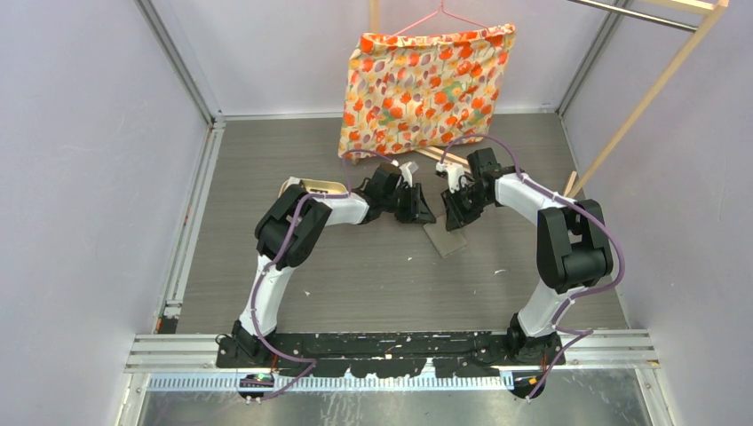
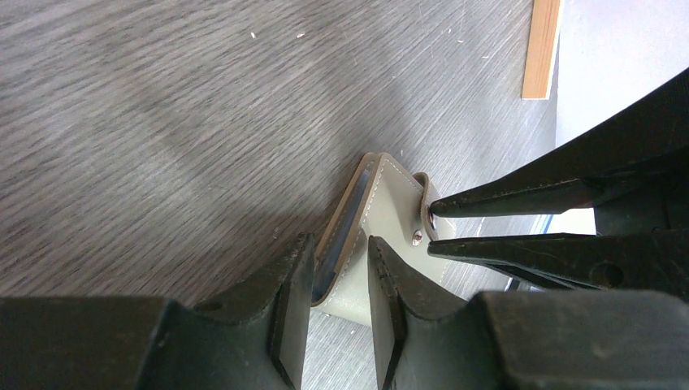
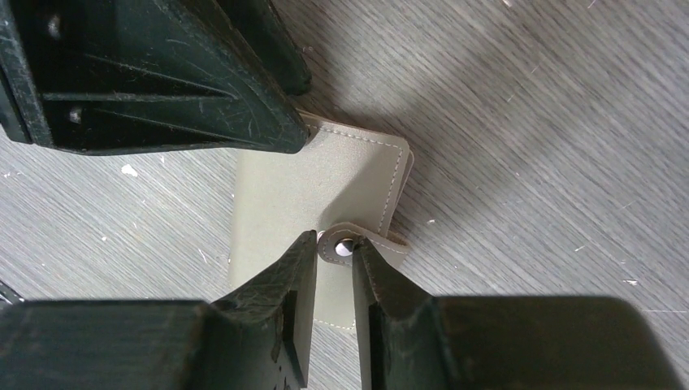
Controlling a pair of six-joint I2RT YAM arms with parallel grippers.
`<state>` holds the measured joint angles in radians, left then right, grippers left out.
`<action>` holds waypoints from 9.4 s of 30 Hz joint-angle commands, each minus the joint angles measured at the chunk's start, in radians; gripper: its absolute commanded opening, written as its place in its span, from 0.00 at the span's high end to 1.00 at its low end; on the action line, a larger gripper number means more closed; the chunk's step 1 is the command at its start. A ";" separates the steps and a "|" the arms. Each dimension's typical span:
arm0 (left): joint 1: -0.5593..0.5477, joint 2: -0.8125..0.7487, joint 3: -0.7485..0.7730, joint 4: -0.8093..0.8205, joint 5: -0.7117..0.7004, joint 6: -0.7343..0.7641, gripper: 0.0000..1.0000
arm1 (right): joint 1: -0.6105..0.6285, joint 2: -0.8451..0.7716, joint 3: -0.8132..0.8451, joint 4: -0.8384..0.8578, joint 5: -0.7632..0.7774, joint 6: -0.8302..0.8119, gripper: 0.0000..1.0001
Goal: Put the credit cards into the card holder
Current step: Close the card holder at the center of the board.
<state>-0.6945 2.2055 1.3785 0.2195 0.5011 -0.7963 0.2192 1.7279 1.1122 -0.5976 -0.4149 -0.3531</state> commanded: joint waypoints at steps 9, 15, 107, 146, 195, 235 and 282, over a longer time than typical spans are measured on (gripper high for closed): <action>-0.007 0.013 0.028 0.007 0.019 0.012 0.68 | 0.025 -0.038 -0.003 0.019 0.050 0.010 0.81; -0.007 0.011 0.025 0.011 0.020 0.011 0.68 | 0.044 -0.033 0.003 0.018 0.080 0.016 0.81; -0.021 -0.066 -0.096 0.302 0.112 -0.124 0.85 | 0.168 -0.111 -0.014 0.027 0.269 0.031 0.99; -0.039 0.020 -0.021 0.037 0.065 -0.050 0.92 | 0.166 -0.050 -0.012 -0.006 0.190 0.022 0.99; -0.039 0.020 -0.022 0.046 0.072 -0.049 0.92 | 0.231 -0.091 -0.045 0.026 0.300 -0.010 0.99; -0.039 0.020 -0.023 0.052 0.079 -0.049 0.92 | 0.289 -0.065 -0.051 0.025 0.344 -0.025 0.99; -0.010 -0.031 -0.121 0.209 0.101 -0.107 0.90 | 0.249 -0.052 -0.123 -0.016 0.314 0.007 0.99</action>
<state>-0.7174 2.2124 1.2896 0.4084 0.5976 -0.9020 0.4797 1.6619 1.0382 -0.5343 -0.0608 -0.3561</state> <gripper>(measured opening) 0.091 0.020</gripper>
